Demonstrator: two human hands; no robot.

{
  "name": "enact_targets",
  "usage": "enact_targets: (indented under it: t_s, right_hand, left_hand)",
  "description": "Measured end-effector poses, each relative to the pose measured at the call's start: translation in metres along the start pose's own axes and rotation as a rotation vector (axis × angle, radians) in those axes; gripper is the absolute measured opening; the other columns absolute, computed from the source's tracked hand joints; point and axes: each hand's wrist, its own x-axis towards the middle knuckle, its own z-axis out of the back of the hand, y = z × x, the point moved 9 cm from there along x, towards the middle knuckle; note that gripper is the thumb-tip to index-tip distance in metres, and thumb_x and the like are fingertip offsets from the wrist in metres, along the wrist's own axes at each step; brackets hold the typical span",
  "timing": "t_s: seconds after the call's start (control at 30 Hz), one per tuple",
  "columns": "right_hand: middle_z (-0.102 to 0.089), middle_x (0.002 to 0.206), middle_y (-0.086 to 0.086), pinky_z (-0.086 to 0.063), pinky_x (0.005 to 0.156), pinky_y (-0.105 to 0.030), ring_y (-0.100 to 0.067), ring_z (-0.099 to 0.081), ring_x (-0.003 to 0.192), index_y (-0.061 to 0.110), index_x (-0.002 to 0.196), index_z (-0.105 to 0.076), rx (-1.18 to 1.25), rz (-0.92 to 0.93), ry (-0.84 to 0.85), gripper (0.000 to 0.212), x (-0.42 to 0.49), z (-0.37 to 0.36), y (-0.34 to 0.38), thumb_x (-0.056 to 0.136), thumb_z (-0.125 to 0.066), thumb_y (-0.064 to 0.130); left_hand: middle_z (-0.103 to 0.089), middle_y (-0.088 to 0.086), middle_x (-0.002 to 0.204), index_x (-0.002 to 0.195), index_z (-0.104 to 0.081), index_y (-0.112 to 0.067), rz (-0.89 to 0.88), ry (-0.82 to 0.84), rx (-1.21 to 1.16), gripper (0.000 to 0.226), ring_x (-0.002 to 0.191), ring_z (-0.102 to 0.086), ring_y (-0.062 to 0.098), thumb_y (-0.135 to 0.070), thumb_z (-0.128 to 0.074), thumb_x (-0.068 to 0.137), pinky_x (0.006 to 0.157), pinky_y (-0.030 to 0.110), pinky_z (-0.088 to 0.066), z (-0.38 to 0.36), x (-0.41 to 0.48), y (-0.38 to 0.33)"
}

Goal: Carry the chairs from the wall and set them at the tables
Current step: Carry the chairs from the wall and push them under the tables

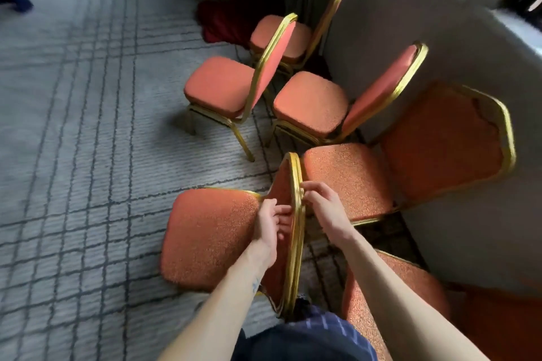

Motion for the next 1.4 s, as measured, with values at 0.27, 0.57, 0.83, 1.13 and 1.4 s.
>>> enact_targets:
  t_s: [0.27,0.57,0.83,1.13,1.4]
  right_hand:
    - [-0.060,0.118,0.005,-0.027,0.112,-0.030,-0.010,-0.037,0.120,0.027,0.103,-0.076,-0.465,0.506,0.336,0.034,0.036,-0.086,0.059,0.087,-0.047,0.029]
    - [-0.033,0.164,0.002,-0.007,0.124,-0.060,-0.024,-0.010,0.157,0.032,0.147,-0.050,-0.727,0.823,0.639,0.068,0.017,-0.175,0.088,0.078,-0.046,0.038]
    - [-0.033,0.160,0.001,-0.012,0.121,-0.063,-0.025,-0.011,0.155,0.022,0.147,-0.044,-0.926,0.906,0.441,0.079,0.026,-0.202,0.107,0.086,-0.025,0.069]
    - [-0.031,0.159,0.001,-0.003,0.123,-0.060,-0.028,-0.009,0.155,0.025,0.150,-0.038,-0.921,0.938,0.486,0.082,0.007,-0.279,0.138,0.079,-0.022,0.064]
    - [-0.033,0.155,-0.006,-0.001,0.124,-0.060,-0.035,-0.009,0.154,0.019,0.145,-0.040,-0.786,0.938,0.453,0.061,-0.004,-0.345,0.153,0.090,-0.052,0.040]
  left_hand:
    - [-0.050,0.005,0.060,0.070,-0.052,-0.013,-0.168,-0.394,-0.326,0.041,0.045,-0.043,0.015,-0.034,-0.041,0.103,0.038,0.021,-0.034,0.068,-0.034,-0.024]
    - [-0.056,-0.003,0.064,0.073,-0.047,-0.018,-0.599,-0.946,0.202,0.030,0.070,-0.054,0.028,-0.044,-0.047,0.087,0.068,0.041,-0.039,0.140,-0.094,-0.091]
    - [-0.069,0.008,0.071,0.094,-0.055,-0.018,-0.805,-1.106,0.747,0.026,0.069,-0.066,0.038,-0.042,-0.048,0.088,0.057,0.037,-0.037,0.124,-0.099,-0.140]
    - [-0.071,0.006,0.083,0.100,-0.057,-0.015,-0.850,-1.157,0.941,0.028,0.077,-0.069,0.035,-0.037,-0.065,0.085,0.061,0.038,-0.046,0.194,-0.111,-0.167]
    - [-0.072,0.006,0.092,0.108,-0.056,-0.015,-0.876,-1.123,0.931,0.030,0.084,-0.069,0.034,-0.036,-0.064,0.089,0.067,0.040,-0.049,0.253,-0.120,-0.190]
